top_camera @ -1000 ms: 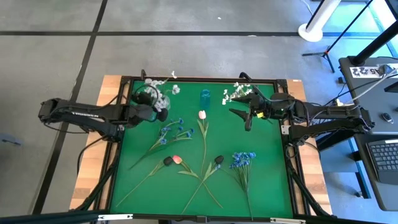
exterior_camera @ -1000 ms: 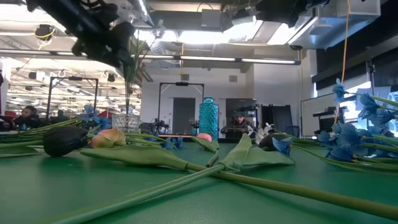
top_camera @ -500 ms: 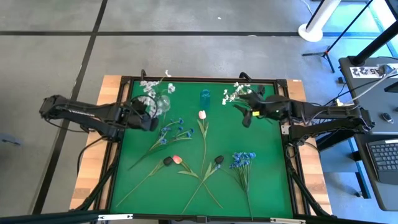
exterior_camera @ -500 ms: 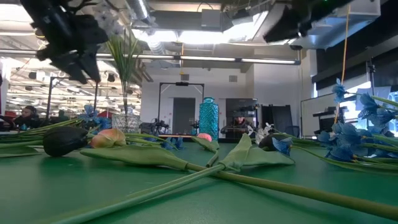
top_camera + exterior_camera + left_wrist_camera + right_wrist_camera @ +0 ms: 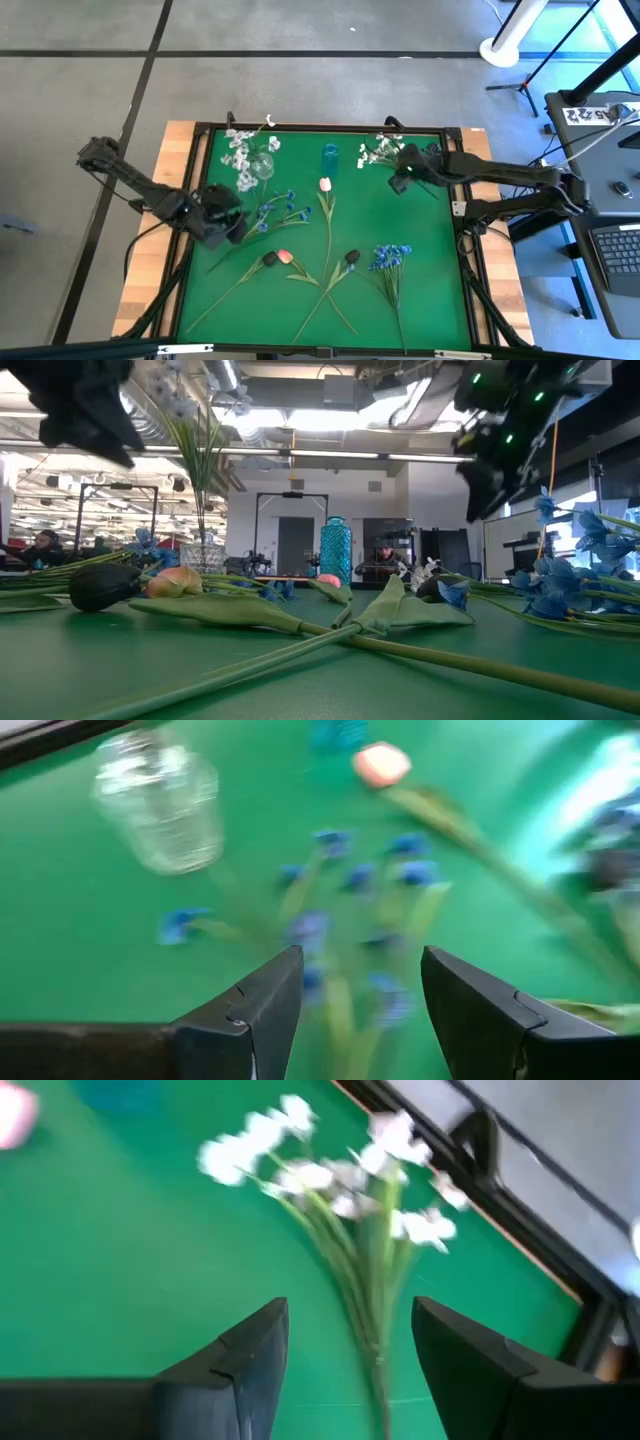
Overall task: Sort flowers into vase by color
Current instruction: Put the white flowers into the transparent vase
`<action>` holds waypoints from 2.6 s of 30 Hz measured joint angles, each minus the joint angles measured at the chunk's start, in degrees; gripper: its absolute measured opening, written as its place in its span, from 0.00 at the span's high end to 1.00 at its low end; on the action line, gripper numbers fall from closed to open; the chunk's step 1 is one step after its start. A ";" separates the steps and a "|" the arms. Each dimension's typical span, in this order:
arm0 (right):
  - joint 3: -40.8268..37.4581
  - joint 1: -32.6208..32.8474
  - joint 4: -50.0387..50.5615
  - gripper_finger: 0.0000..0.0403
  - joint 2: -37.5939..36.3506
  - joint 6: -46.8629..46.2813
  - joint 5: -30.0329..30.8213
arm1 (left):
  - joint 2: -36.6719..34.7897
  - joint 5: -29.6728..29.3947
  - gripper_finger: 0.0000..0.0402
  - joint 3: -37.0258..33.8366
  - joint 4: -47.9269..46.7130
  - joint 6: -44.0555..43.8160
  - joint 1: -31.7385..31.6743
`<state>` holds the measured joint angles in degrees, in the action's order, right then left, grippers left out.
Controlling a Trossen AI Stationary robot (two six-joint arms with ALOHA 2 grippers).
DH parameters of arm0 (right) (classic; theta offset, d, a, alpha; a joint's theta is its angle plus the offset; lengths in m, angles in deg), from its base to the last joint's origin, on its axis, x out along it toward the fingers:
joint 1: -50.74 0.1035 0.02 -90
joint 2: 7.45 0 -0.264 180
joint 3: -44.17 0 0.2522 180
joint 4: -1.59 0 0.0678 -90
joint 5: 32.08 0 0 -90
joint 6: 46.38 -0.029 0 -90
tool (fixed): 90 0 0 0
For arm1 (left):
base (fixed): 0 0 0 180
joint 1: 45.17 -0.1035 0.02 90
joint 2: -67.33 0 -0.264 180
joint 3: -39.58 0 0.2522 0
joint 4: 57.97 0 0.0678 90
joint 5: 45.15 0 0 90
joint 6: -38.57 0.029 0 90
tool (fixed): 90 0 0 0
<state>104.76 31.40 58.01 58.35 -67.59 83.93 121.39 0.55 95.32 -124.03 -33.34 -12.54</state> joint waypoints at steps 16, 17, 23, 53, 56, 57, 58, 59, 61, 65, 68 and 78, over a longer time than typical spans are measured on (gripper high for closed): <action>-0.02 -18.42 -8.52 0.48 24.59 9.98 -11.04 | 4.23 -14.94 0.51 0.00 23.23 13.25 17.90; -0.02 -18.99 -9.06 0.48 25.63 10.78 -12.56 | 4.74 -15.41 0.51 0.00 23.23 12.69 18.15; 0.25 -19.73 -9.52 0.58 27.44 18.12 -17.65 | 7.33 -18.11 0.51 0.00 23.02 12.48 17.92; 0.04 -8.52 -49.99 0.97 -19.36 2.49 -52.78 | 8.63 -16.91 0.51 0.00 57.19 43.59 -1.00; 0.04 -3.01 -57.68 0.98 -18.49 2.08 -51.93 | 8.61 -8.79 0.51 0.00 69.28 53.40 -5.10; 0.04 -1.24 -59.88 0.98 -17.80 2.12 -51.08 | 8.61 -4.78 0.51 0.00 72.32 55.20 -6.63; 0.04 0.51 -61.69 0.99 -17.08 2.13 -50.27 | 8.61 -0.20 0.51 0.00 74.80 56.53 -8.26; 0.04 2.14 -63.12 0.99 -16.22 2.19 -49.31 | 8.61 4.23 0.51 0.00 76.91 57.42 -9.98; 0.04 4.69 -65.64 0.99 -14.22 2.91 -46.95 | 9.02 10.78 0.51 0.00 80.52 58.03 -13.14; 0.04 8.50 -71.02 0.97 -9.71 3.48 -43.45 | 11.82 16.05 0.51 0.00 85.06 58.99 -18.28; 0.04 9.94 -75.65 0.97 -5.96 3.50 -43.03 | 14.64 20.84 0.51 0.00 89.42 58.99 -21.52; 0.04 11.12 -89.05 0.97 5.65 0.34 -43.01 | 24.23 27.45 0.51 7.84 90.74 63.35 -24.73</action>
<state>104.80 42.51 -31.04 64.00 -67.25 40.93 145.62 27.99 103.16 -33.29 30.01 -37.27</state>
